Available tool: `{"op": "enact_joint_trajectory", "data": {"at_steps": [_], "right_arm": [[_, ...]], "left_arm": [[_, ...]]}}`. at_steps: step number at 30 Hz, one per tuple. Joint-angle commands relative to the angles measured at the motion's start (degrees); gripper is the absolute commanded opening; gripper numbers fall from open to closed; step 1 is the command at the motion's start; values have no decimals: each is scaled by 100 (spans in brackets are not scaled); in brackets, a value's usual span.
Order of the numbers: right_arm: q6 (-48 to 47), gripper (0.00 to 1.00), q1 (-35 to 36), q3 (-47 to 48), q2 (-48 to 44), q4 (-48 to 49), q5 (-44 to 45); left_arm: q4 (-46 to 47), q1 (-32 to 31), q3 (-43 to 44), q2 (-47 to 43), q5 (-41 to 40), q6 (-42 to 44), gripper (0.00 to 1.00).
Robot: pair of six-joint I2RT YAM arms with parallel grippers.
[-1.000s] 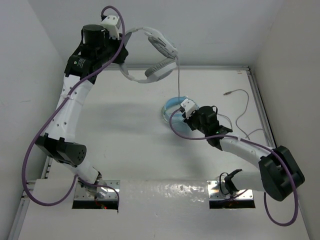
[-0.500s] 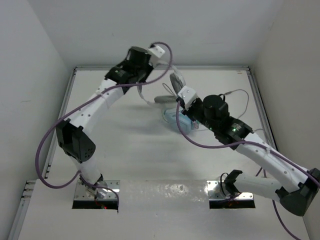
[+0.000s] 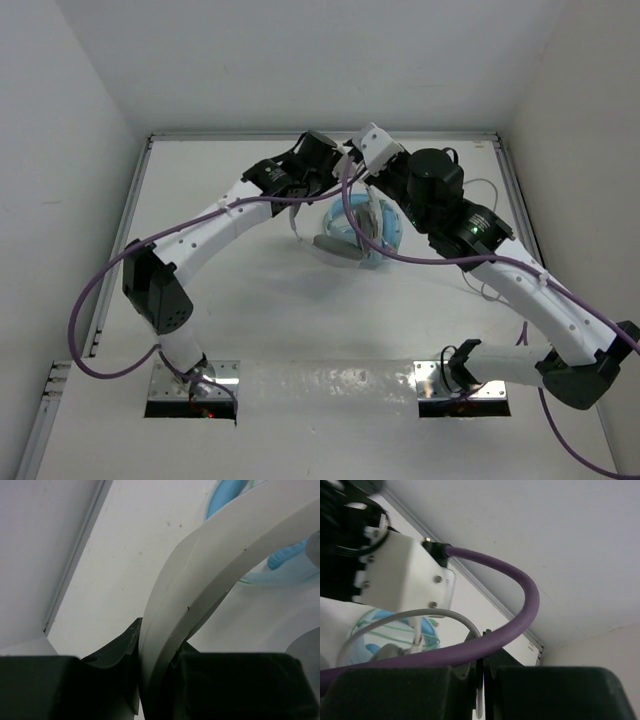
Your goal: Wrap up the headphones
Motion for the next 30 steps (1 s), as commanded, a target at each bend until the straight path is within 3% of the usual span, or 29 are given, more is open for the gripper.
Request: {"op": "enact_joint_trajectory", "data": {"at_steps": [1, 7, 12, 17, 25, 30], "right_arm": [[-11, 0, -127, 126, 119, 379, 745], [490, 0, -488, 143, 128, 617, 684], [1491, 0, -1321, -76, -83, 722, -69], [1651, 0, -1411, -138, 126, 609, -449], [1958, 0, -1560, 20, 400, 565, -1379], [1967, 0, -1560, 46, 549, 433, -1512]], "left_arm": [[-78, -212, 165, -757, 1067, -153, 0], [-641, -212, 191, -1021, 2386, -557, 0], [-677, -204, 173, -1302, 2817, -1013, 0], [-870, -204, 349, -1302, 3520, -1146, 0], [-879, -204, 525, -1179, 3513, -1190, 0], [-844, -204, 736, -1100, 3557, -1313, 0]]}}
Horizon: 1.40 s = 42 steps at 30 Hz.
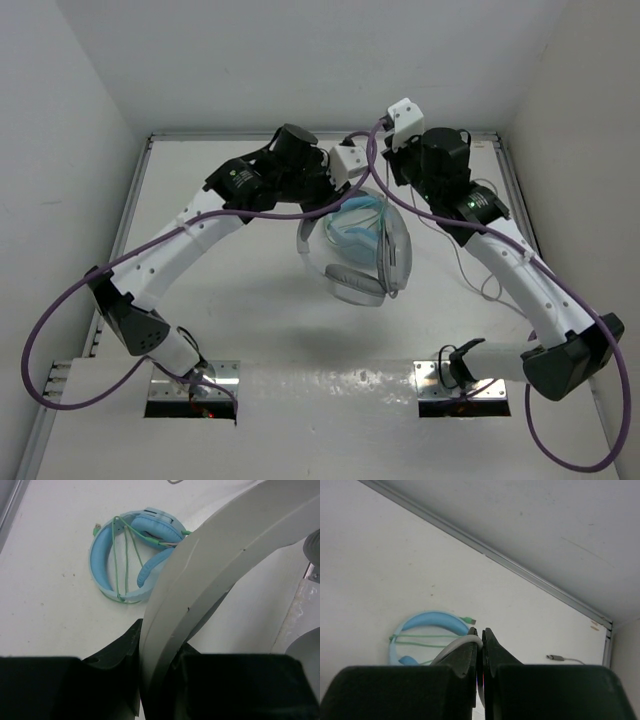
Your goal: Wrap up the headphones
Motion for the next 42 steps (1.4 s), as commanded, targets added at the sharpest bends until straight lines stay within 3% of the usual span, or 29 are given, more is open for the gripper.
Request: {"op": "enact_joint_trajectory", "data": {"at_steps": [1, 5, 6, 8, 10, 13, 21, 34, 36, 40, 42], "right_arm": [[162, 0, -55, 252, 114, 92, -295], [223, 0, -72, -167, 1, 266, -464], [188, 5, -98, -353, -69, 398, -498], [197, 43, -238, -800, -298, 916, -795], [14, 78, -309, -1460, -404, 1477, -1708], [-488, 99, -309, -2251, -536, 2136, -2791], [-568, 99, -327, -3140, -606, 2614, -2143], [-84, 98, -951, -4756, -642, 3958, -1799], [-6, 95, -951, -4872, -589, 4273, -1869], [293, 73, -951, -5179, -431, 5144, -1966], [478, 70, -951, -5223, -360, 5556, -1888]], "left_arm": [[208, -44, 469, -64, 473, -205, 0], [181, -27, 846, 6, 323, -451, 0], [164, 52, 978, -2, 349, -521, 0], [137, 192, 1487, 6, 498, -811, 0], [32, 342, 1961, 93, 481, -1074, 0], [-100, 360, 3155, 252, -79, -1365, 0], [146, 492, 4301, 437, -1311, -1795, 0], [489, 1327, 4644, 612, -1136, -2385, 0], [498, 1380, 4697, 683, -1084, -2429, 0], [524, 1380, 4732, 788, -873, -2508, 0], [541, 1380, 4724, 797, -864, -2517, 0]]}}
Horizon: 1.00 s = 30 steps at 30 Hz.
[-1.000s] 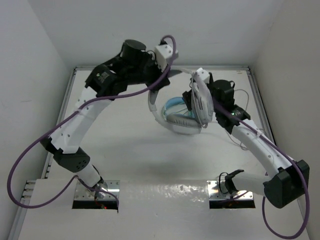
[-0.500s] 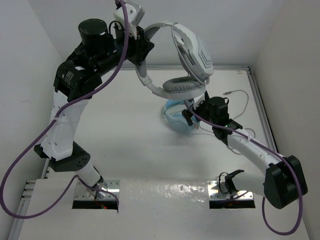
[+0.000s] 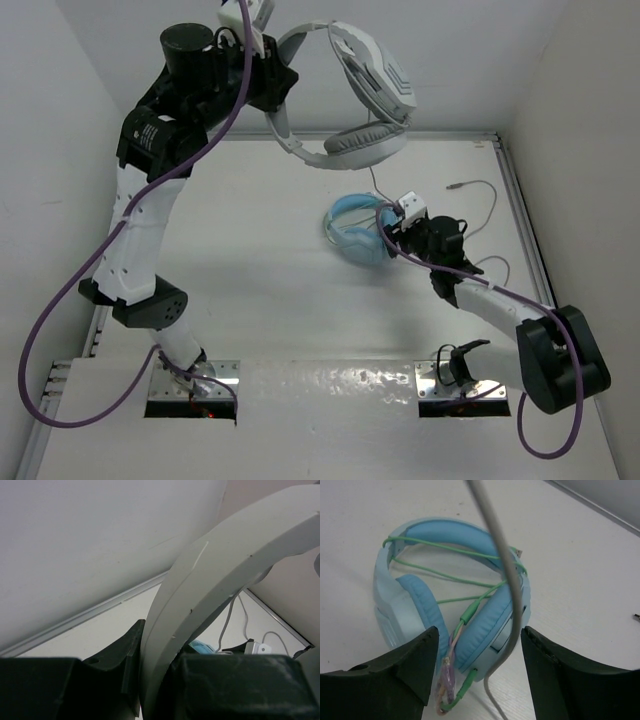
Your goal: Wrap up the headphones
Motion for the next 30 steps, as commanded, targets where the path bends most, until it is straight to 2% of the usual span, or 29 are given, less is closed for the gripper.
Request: {"op": "enact_joint_trajectory", "data": {"at_steps": [1, 4, 7, 8, 9, 10, 13, 16, 18, 22, 26, 28, 30], "right_arm": [[421, 65, 2, -63, 71, 1337, -12], [562, 60, 2, -20, 62, 1558, 24], [624, 46, 2, 112, 167, 1558, 24], [624, 18, 2, 147, 272, 1532, 24], [632, 4, 2, 174, 316, 1488, 146], [746, 0, 2, 157, 343, 1462, 199], [738, 0, 2, -10, 221, 1129, 156], [781, 0, 54, -72, -183, 339, -167], [800, 0, 370, 24, -516, -373, -214], [273, 0, 1764, 384, -791, -1463, 59], [62, 0, 2550, 1157, -546, -2937, -12], [-35, 0, 2970, 1605, -344, -3396, -37], [-123, 0, 3278, 1826, -360, -3452, -38]], "left_arm": [[723, 18, 293, -75, 186, -403, 0], [776, 18, 284, -83, 159, -368, 0], [793, 9, 311, -57, 150, -359, 0], [785, 9, 319, -40, 142, -377, 0], [785, 27, 328, -48, 107, -403, 0], [785, 44, 320, -40, 115, -438, 0], [899, 229, 249, 13, 247, -815, 0], [1065, 457, 188, 153, 396, -1167, 0], [1188, 589, 179, 390, 423, -1545, 0], [1417, 703, -14, 838, 230, -2002, 0], [1706, 756, -225, 1129, -122, -2196, 0], [1865, 783, -313, 1278, -331, -2083, 0], [2006, 783, -453, 1314, -762, -1785, 0]]}}
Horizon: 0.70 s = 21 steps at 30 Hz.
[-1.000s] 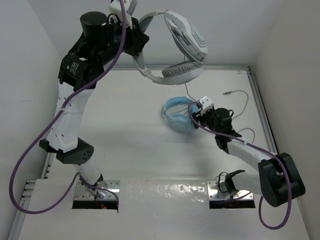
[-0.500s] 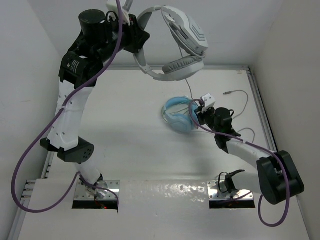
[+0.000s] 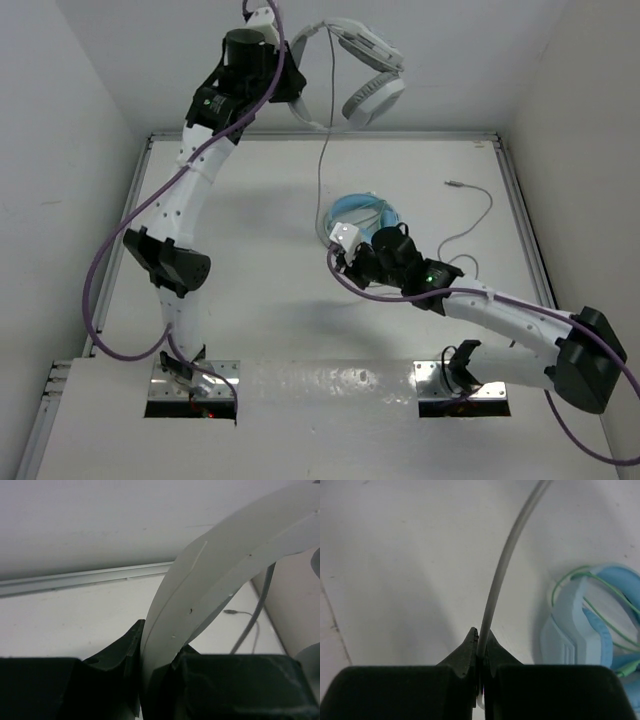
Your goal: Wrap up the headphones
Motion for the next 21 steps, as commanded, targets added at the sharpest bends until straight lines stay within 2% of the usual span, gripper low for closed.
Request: {"op": "enact_joint_trajectory", "data": {"at_steps": [1, 5, 6, 9, 11, 12, 14, 15, 16, 19, 21], "right_arm": [[-265, 0, 449, 534, -69, -680, -44], [-327, 0, 582, 921, -236, -812, -386], [-344, 0, 582, 948, -306, -777, -422], [-423, 0, 582, 1018, -693, -619, -90], [-511, 0, 573, 1237, -957, -610, 322], [-572, 0, 573, 1447, -1018, -601, 943], [-783, 0, 547, 1633, -1063, -592, 1753], [-854, 0, 521, 1703, -1054, -322, 2575], [-950, 0, 416, 1721, -1019, -128, 2914], [-908, 0, 4, 1932, -932, 383, 3410], [-828, 0, -252, 2221, -765, 427, 3445]], "left_arm": [[1133, 64, -182, -168, -956, 43, 0], [1740, 29, -946, -107, -1855, 939, 0], [1881, -6, -1157, -106, -2057, 1403, 0], [2740, -59, -2124, -202, -2812, 2475, 0], [3093, -59, -2897, -413, -2868, 2987, 0], [3321, -77, -3126, -492, -2842, 3537, 0], [3507, -86, -3792, -842, -2824, 4111, 0], [3648, -86, -3996, -975, -2728, 4262, 0], [3649, -86, -4172, -1211, -2623, 4560, 0], [3342, -191, -4665, -1625, -2122, 5148, 0], [3227, -488, -5209, -1846, -2199, 5519, 0]]}}
